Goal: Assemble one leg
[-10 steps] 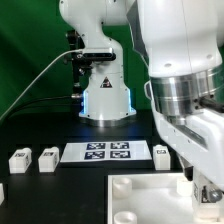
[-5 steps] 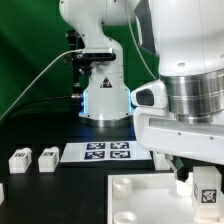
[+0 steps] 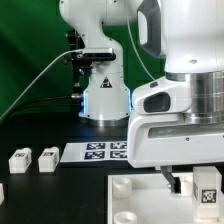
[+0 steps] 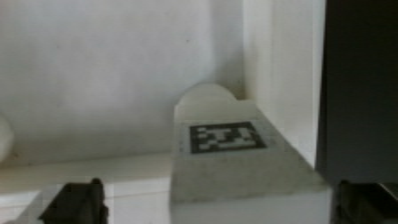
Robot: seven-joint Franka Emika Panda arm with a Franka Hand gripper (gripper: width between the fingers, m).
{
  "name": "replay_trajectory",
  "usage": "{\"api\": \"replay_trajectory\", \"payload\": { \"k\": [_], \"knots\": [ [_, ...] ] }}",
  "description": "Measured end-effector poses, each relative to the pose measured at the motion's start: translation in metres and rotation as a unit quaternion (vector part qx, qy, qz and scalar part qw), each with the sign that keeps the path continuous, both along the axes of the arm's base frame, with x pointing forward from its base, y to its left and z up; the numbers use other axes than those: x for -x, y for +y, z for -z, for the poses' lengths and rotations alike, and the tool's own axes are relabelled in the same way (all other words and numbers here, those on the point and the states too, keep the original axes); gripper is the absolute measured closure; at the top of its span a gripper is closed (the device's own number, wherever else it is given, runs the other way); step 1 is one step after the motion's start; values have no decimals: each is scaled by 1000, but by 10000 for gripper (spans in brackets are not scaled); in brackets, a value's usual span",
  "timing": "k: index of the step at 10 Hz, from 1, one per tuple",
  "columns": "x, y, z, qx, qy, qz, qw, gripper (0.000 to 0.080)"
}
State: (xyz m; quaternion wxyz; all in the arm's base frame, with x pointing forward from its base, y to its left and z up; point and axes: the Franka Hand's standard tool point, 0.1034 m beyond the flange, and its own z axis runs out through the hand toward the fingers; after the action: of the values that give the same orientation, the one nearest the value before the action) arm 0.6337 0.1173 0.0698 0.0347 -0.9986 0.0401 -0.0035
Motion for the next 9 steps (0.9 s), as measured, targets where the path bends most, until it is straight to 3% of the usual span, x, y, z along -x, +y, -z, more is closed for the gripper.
{"api": "replay_trajectory", "payload": {
  "k": [1, 3, 6, 9],
  "knots": [
    [0, 0, 0, 0, 0, 0, 1000, 160],
    [0, 2, 0, -6, 6, 75, 997, 501],
    [0, 2, 0, -14, 19, 226, 974, 506],
    [0, -2, 2, -39, 42, 476, 877, 506]
  ]
}}
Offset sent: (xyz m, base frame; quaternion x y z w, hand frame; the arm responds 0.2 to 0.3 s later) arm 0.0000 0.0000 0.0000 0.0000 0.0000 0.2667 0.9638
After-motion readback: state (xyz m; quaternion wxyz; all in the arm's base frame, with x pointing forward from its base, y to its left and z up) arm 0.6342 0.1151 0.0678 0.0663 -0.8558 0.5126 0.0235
